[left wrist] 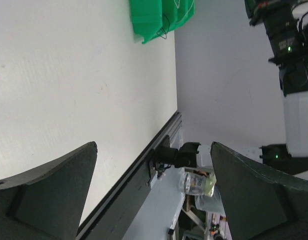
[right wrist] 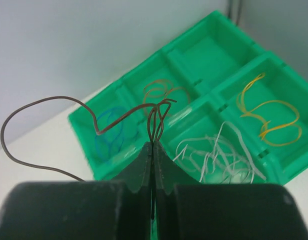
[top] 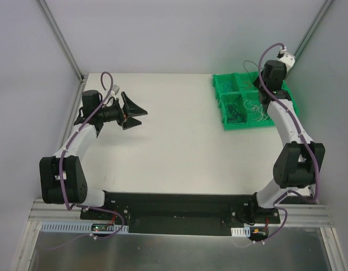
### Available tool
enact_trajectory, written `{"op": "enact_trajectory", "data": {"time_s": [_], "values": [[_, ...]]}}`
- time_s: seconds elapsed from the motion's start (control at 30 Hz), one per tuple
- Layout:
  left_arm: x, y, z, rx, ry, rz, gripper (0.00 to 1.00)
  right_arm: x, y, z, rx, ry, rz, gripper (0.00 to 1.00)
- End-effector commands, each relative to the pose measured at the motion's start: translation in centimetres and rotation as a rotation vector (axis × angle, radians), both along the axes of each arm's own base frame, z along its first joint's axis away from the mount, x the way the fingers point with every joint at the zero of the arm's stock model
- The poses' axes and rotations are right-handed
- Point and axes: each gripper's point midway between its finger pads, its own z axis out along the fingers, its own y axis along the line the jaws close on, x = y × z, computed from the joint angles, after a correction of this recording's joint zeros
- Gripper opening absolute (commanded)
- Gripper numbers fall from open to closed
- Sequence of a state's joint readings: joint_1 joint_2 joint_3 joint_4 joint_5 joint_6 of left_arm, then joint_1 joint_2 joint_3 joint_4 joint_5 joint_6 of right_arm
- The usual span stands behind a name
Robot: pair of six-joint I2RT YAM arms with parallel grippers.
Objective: Untangle the cables
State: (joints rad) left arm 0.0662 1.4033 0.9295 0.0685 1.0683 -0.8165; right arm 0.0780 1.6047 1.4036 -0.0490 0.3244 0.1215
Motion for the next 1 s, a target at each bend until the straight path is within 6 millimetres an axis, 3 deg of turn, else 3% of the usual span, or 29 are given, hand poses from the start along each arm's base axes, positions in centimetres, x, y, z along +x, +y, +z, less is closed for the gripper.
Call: {"op": "enact_trajectory", "data": {"time_s": [0.0, 0.2, 0.27, 0.5, 0.53, 0.77, 0.97], "values": [[-0.7, -1.7, 2.4, -0.007, -0.127, -0.109, 0.96, 3.0, -5.5, 1.2, 0.045, -0.043, -0.164, 0.00], [-1.0, -2.3, 2.6, -0.005, -0.148, -0.137, 0.97, 7.2, -10.9, -1.8, 0.058, 0.009, -0.247, 0.00], [-1.1, -2.4, 2.6, -0.009, -0.146, -0.147, 0.97, 8.6, -12.0, -1.9, 0.069, 0.000, -0.251, 0.00], [-1.0, -2.4, 2.4, -0.004, -0.151, -0.148, 0.97, 11.7, -14.2, -4.3, 0.051, 0.042, -0.246, 0.05], [-1.5, -3.2, 2.3, -0.005, -0.150, -0.175, 0.97, 12.0, -14.4, -4.8, 0.043, 0.051, -0.251, 0.06], [-1.5, -3.4, 2.1, -0.009, -0.143, -0.187, 0.97, 14.5, -15.9, -6.0, -0.047, 0.098, -0.241, 0.10], [-1.6, -3.5, 2.1, -0.009, -0.145, -0.193, 0.97, 13.9, -17.2, -5.5, -0.106, 0.103, -0.268, 0.42]]}}
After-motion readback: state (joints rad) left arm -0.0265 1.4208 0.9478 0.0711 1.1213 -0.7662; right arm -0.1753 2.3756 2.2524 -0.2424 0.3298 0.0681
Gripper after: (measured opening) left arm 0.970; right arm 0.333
